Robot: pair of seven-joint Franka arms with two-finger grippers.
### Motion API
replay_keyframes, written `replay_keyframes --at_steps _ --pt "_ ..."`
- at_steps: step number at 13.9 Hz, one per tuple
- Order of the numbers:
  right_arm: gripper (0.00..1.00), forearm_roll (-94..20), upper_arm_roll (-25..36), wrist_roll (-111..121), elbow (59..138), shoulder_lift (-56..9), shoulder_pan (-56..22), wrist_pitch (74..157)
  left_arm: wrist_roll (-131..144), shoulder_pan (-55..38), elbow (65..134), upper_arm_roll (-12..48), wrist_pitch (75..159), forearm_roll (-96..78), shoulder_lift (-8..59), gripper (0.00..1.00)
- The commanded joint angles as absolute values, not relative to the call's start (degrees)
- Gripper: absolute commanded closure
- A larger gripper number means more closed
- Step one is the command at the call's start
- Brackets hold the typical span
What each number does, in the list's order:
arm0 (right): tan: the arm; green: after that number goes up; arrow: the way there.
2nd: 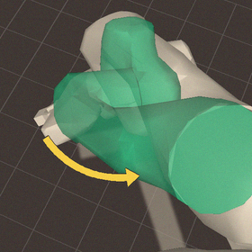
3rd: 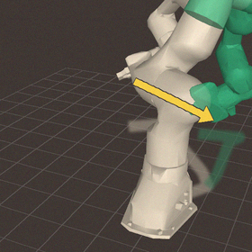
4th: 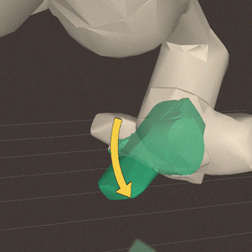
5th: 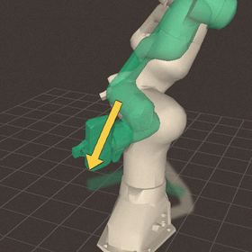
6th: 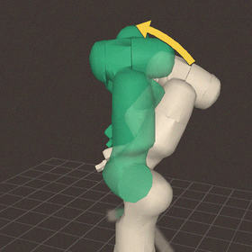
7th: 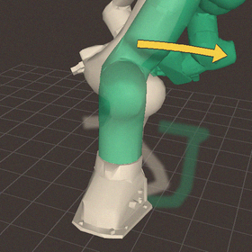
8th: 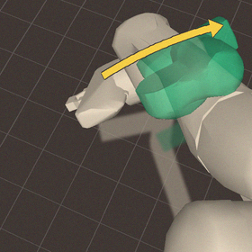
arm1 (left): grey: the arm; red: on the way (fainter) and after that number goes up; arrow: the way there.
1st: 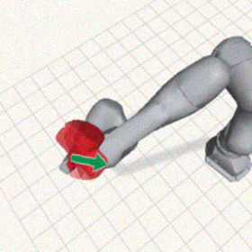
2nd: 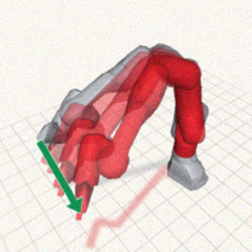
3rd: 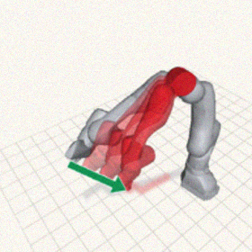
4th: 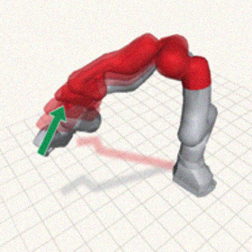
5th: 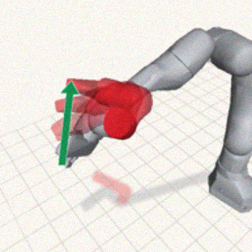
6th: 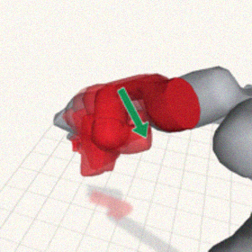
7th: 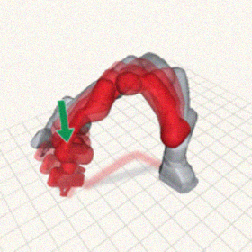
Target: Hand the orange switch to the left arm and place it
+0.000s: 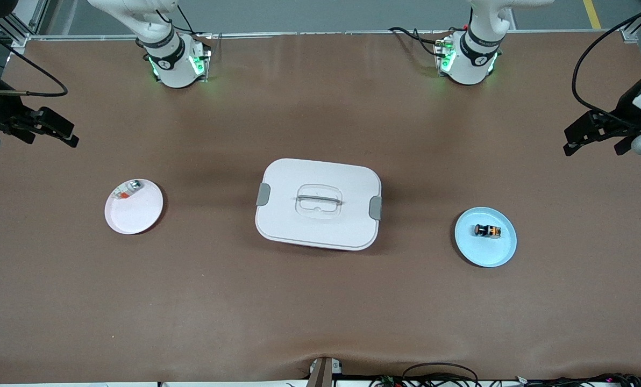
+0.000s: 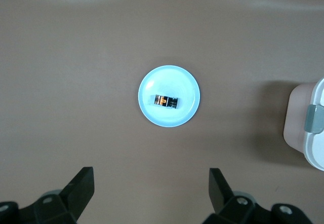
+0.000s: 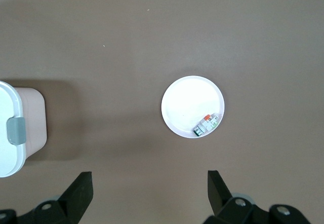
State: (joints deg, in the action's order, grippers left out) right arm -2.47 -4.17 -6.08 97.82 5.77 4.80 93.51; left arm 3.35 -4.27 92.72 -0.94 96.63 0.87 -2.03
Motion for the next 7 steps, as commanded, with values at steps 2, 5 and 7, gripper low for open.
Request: replay_keyframes --at_steps 2,5,7 --pt "0.0 -3.4 -4.3 -6.0 96.9 6.5 5.0 93.1 2.1 -4.4 91.3 -1.5 94.7 -0.1 -1.3 0.0" --pt "0.0 -3.4 -4.4 -6.1 96.6 6.4 4.9 93.1 1.6 -4.4 91.1 -1.5 92.8 0.0 -0.9 0.0" --pt "0.0 -3.4 -4.4 -6.1 96.1 6.2 4.9 93.1 1.6 -4.7 91.1 -1.5 91.2 0.0 -0.9 0.0"
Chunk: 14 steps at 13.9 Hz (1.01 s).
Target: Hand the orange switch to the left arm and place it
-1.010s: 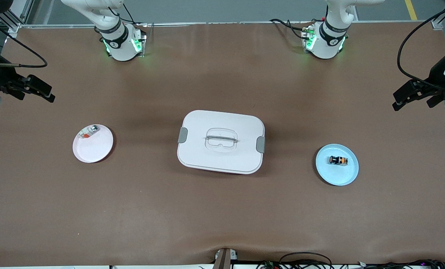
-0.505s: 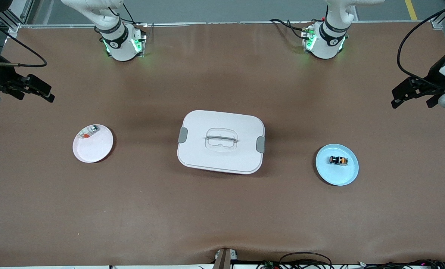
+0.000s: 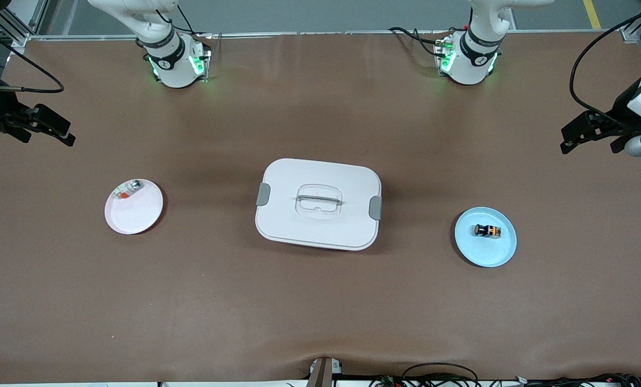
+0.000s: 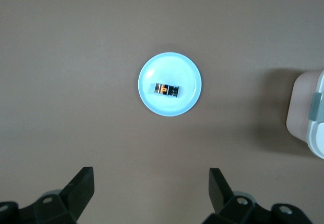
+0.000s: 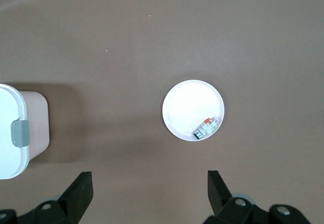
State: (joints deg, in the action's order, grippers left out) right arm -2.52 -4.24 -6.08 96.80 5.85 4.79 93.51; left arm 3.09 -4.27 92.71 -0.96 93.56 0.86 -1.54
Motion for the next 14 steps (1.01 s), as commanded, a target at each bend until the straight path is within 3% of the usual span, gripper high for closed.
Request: replay_keyframes --at_steps 1,14 --pt "0.0 -3.4 -4.4 -6.1 96.1 6.2 4.9 93.1 1.6 -4.7 91.1 -1.4 90.4 0.0 -0.8 0.0" --pt "0.0 -3.4 -4.4 -6.0 96.5 6.2 5.0 91.5 1.5 -4.8 91.1 -1.4 88.9 -0.1 -0.4 0.0"
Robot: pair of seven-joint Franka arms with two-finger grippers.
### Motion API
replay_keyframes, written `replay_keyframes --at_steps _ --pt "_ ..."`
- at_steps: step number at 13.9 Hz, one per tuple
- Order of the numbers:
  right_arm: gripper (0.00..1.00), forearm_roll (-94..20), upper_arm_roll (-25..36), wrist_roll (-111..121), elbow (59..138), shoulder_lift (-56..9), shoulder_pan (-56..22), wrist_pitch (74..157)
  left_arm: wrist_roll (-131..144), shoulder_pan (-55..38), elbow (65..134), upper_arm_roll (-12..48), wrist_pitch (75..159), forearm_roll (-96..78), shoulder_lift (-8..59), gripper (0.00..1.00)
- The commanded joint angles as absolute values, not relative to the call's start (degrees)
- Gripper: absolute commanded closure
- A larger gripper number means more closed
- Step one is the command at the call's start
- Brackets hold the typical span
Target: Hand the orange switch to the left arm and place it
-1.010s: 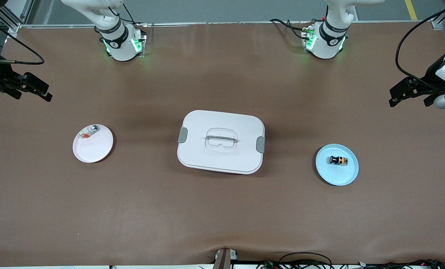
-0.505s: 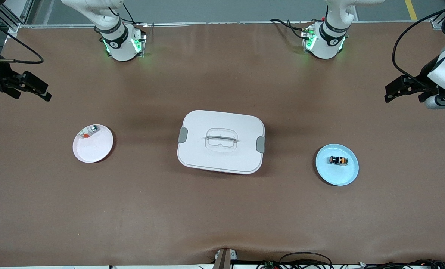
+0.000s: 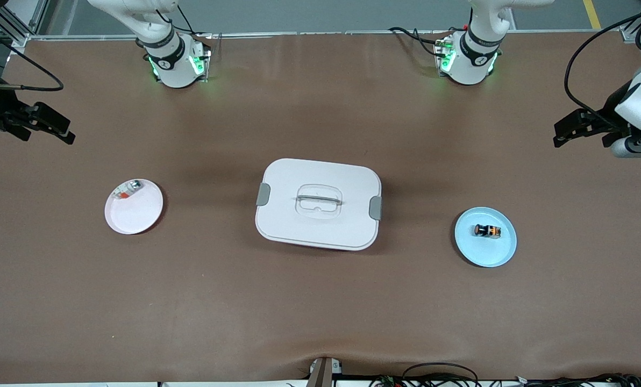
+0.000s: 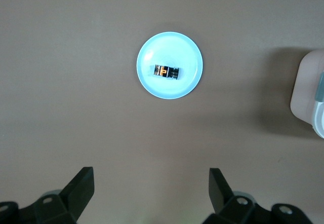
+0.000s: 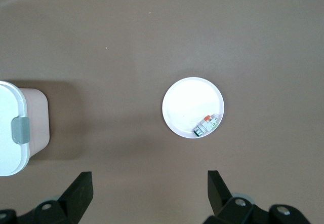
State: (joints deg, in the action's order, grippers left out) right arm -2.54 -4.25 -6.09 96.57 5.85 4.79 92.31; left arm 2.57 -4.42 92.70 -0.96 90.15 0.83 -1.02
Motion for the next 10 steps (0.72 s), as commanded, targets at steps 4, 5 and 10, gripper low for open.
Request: replay_keyframes --at_steps 4,5,10 --pt "0.0 -3.4 -4.3 -6.1 96.5 6.2 5.0 91.5 1.5 -4.8 91.1 -1.5 88.9 0.0 -0.4 0.0" --pt "0.0 -3.4 -4.3 -6.1 96.5 6.2 5.1 91.5 1.5 -4.8 91.1 -1.5 88.9 0.0 -0.4 0.0" --pt "0.0 -3.4 -4.3 -6.1 96.6 6.2 5.1 90.6 1.5 -4.8 91.1 -1.5 88.9 0.0 -0.4 0.0"
